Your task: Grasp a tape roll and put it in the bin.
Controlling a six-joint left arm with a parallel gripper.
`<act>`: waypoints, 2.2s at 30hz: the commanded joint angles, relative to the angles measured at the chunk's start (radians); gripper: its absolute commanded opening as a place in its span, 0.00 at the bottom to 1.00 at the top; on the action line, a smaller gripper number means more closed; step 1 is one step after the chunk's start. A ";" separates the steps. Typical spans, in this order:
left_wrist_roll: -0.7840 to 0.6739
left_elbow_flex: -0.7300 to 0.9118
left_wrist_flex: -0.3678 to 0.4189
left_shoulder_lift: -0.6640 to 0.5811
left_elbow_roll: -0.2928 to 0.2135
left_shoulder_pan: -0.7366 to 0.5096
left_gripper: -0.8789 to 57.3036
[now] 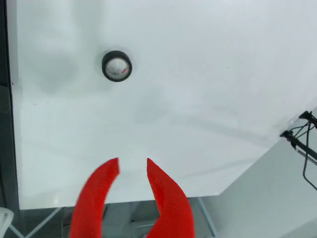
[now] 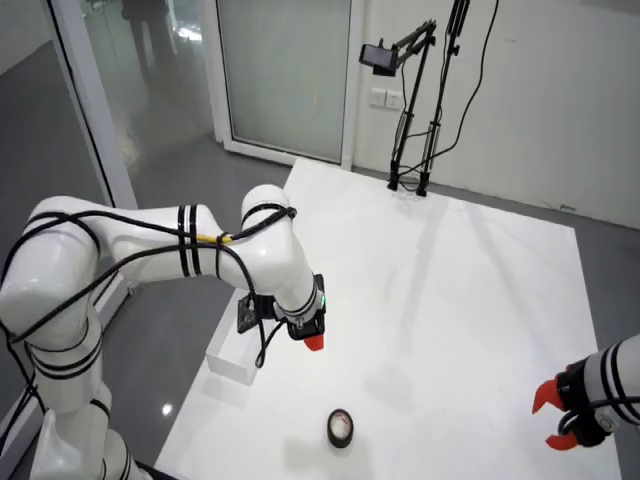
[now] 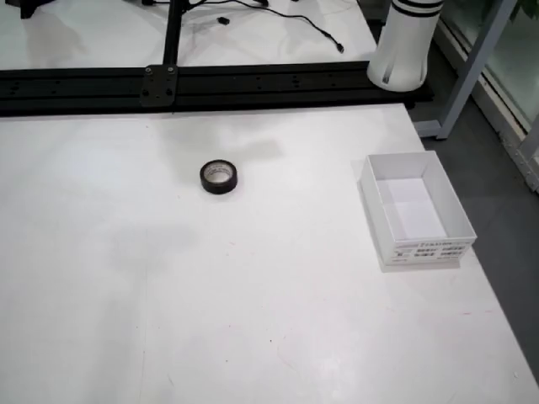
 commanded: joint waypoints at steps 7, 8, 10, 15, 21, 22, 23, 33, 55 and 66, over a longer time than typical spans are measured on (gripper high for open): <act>0.000 -0.010 -0.002 0.093 0.005 -0.020 0.32; 0.000 -0.013 -0.002 0.102 0.004 -0.020 0.32; 0.000 -0.024 -0.003 0.126 0.004 -0.020 0.33; 0.000 -0.071 -0.003 0.205 0.004 -0.017 0.35; 0.000 -0.103 -0.003 0.280 0.008 -0.013 0.35; 0.000 -0.103 -0.005 0.287 0.010 -0.013 0.35; 0.000 -0.103 -0.005 0.291 0.014 -0.011 0.35; -0.003 -0.102 -0.052 0.372 0.024 0.007 0.35; -0.032 -0.143 -0.178 0.560 0.059 0.029 0.35; -0.037 -0.174 -0.223 0.646 0.053 0.019 0.35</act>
